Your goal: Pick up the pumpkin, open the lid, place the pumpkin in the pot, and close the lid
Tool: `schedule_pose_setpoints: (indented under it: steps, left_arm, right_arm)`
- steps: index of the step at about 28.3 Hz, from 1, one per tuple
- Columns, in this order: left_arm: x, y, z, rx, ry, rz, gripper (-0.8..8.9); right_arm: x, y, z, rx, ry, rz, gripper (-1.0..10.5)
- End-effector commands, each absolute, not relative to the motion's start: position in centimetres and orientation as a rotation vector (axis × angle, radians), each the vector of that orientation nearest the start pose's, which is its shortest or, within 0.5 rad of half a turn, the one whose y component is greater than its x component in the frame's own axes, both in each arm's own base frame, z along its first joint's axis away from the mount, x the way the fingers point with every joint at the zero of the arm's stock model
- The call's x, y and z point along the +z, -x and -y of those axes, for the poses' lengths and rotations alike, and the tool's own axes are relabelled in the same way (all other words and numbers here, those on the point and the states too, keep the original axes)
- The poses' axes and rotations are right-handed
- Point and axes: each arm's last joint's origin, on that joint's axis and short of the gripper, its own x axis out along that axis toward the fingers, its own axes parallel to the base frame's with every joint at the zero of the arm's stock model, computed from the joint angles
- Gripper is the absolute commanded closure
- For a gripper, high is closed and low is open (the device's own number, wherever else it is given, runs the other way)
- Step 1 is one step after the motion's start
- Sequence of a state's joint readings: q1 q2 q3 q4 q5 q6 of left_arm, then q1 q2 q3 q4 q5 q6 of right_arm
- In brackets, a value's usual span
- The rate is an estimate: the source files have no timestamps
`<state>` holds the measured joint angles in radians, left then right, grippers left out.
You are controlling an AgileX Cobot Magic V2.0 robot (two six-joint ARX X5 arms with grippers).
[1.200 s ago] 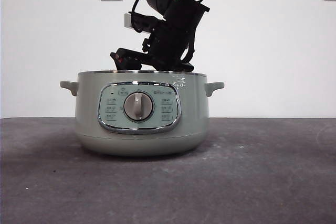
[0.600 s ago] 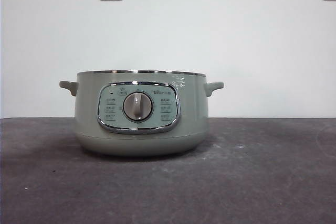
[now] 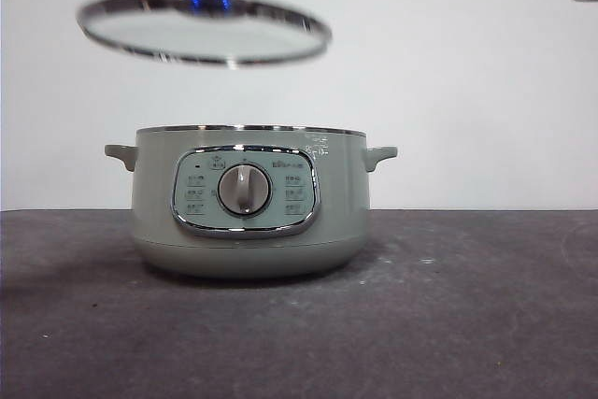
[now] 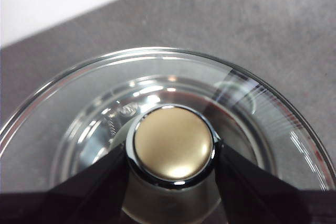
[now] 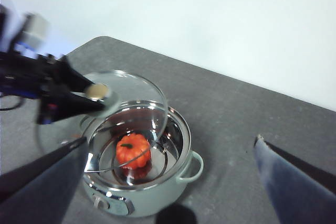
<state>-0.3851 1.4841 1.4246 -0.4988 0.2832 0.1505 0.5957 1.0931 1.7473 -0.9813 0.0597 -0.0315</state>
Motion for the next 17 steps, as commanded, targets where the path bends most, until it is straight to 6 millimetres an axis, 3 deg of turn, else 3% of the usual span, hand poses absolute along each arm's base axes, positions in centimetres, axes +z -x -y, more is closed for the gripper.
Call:
schedule_pose_setpoints:
  steps: [1, 8, 17]
  left_arm:
    - [35.7, -31.0, 13.8, -0.717, -0.185, -0.468, 8.22]
    - [33.0, -33.3, 15.3, -0.732, -0.19, -0.5, 8.22]
    - [31.4, -34.2, 16.2, -0.743, -0.194, -0.523, 8.22]
  right_arm:
    - [50.3, -11.7, -7.7, 0.535, 0.123, -0.315, 3.8]
    - [49.8, -11.1, -7.4, 0.534, 0.143, -0.374, 3.8]
    - [49.7, -11.2, -7.4, 0.534, 0.148, -0.387, 3.8]
